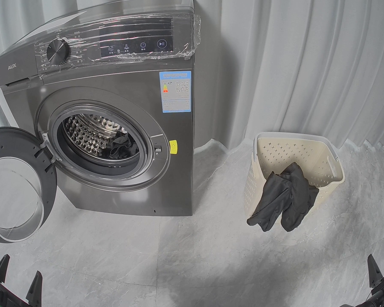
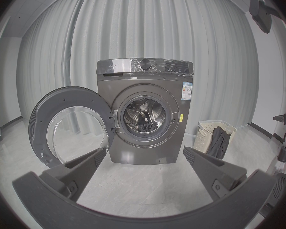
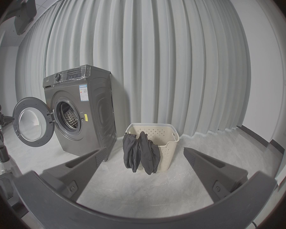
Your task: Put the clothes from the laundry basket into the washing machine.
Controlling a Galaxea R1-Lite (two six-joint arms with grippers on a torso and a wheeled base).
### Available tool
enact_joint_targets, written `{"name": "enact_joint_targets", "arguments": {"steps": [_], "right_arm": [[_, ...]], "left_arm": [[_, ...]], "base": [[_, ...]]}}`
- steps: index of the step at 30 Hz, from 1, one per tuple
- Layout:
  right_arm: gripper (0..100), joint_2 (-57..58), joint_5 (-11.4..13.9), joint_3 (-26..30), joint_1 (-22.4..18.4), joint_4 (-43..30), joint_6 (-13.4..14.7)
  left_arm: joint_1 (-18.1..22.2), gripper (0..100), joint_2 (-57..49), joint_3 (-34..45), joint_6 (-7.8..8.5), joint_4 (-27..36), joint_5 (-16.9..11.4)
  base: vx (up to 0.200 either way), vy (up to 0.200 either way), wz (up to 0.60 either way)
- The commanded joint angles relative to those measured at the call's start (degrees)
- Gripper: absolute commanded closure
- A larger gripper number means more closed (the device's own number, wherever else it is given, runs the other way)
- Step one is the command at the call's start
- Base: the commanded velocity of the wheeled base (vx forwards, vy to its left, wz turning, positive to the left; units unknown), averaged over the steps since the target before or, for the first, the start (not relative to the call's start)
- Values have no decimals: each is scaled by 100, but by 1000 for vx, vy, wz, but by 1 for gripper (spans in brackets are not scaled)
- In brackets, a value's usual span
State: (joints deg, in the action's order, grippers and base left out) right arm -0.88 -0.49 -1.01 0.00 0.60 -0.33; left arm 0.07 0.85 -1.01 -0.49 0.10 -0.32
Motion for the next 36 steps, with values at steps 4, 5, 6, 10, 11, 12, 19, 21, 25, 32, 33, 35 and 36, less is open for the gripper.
{"name": "enact_joint_targets", "arguments": {"steps": [4,5,6,10,11,12,19,21,25,32,33,35,36], "right_arm": [[0,88,-4,101,0,2,-2],[0,88,5,101,0,2,-2],[0,88,5,101,0,2,-2],[0,88,5,101,0,2,-2],[0,88,-4,101,0,2,-2],[0,88,5,101,0,2,-2],[0,88,-4,101,0,2,-2],[0,88,-4,101,0,2,-2],[0,88,-4,101,0,2,-2],[0,88,5,101,0,2,-2],[0,88,5,101,0,2,-2],[0,88,-4,101,0,2,-2],[0,88,5,101,0,2,-2]], "left_arm": [[1,0,-85,92,-4,-1,5],[1,0,-85,92,-4,-1,5],[1,0,-85,101,-4,-1,5],[1,0,-85,101,-4,-1,5],[1,0,-85,92,-4,-1,5],[1,0,-85,101,-4,-1,5],[1,0,-85,101,-4,-1,67],[1,0,-85,101,-4,-1,67],[1,0,-85,101,-4,-1,67],[1,0,-85,101,-4,-1,67],[1,0,-85,101,-4,-1,67],[1,0,-85,101,-4,-1,67],[1,0,-85,101,-4,-1,67]], "base": [[0,-150,0],[0,-200,0],[0,-200,0],[0,-200,0],[0,-200,0],[0,-200,0],[0,-29,0],[0,0,0],[0,0,0],[0,0,0],[0,0,0],[0,0,0],[0,0,0]]}}
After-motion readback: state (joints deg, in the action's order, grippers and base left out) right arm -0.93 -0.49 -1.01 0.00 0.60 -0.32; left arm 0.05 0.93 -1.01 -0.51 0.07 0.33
